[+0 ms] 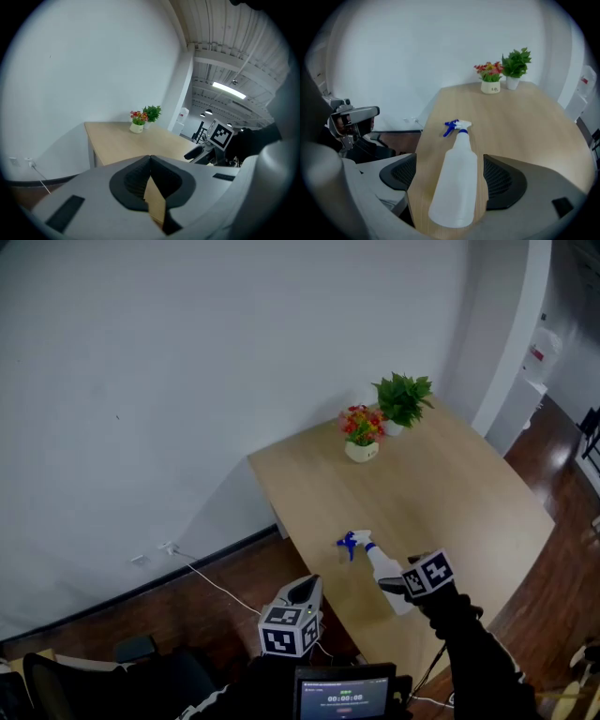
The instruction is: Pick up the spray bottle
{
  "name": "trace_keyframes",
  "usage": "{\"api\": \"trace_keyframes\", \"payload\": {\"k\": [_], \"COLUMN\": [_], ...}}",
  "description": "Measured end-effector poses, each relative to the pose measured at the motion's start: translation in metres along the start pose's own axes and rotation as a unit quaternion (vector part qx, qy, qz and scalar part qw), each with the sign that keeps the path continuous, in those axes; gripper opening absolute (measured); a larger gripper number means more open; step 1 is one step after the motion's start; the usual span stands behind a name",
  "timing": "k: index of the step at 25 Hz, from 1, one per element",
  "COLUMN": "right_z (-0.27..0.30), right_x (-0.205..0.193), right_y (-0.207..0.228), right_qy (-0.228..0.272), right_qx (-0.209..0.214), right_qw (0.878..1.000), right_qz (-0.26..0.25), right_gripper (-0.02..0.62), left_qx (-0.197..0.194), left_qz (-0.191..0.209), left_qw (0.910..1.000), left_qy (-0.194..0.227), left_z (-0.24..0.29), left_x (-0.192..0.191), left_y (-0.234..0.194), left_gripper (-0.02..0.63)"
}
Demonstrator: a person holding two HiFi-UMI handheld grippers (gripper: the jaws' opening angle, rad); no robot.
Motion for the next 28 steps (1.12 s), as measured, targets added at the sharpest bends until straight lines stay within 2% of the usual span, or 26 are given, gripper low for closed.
{"api": "trace_keyframes", "payload": {"k": [8, 14, 23, 28], "right_z": [0.072, 0.112, 0.126, 0.124], "right_x": [-0.005, -0.016, -0.023, -0.027], "right_y": [0.052, 0.061, 0.065, 0.065], "right_qy": [-0.102, -0.152, -0.167, -0.149], "right_qx": [0.021, 0.017, 0.02, 0.024], "right_qw": [0.994, 0.988, 0.986, 0.989], "right_qz": [-0.018, -0.005, 0.001, 0.011], "right_gripper": [0.437, 0.438, 0.417, 0.409], "left_qx": [-0.009, -0.008, -0.008, -0.007], "left_qz": [-0.011, -0.02, -0.037, -0.036], "left_qw": [0.9991, 0.9985, 0.9978, 0.9981], "left_qy": [-0.039, -0.05, -0.054, -0.048], "left_z": [0.073, 0.089, 0.096, 0.088], "left_x": [-0.023, -0.037, -0.043, -0.043], "left_y": [0.007, -0.005, -0.013, -0.009], "left_gripper": [0.009, 0.009, 0.009, 0.009]}}
Point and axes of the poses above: the fingertips, and each gripper's own axes: z forward along the fingers, y to its right, x out of its top, the point moved 4 cm from there along -z, backward along the fingers, and after that the axes turned 1 degree about y, right-handed, at the moved point
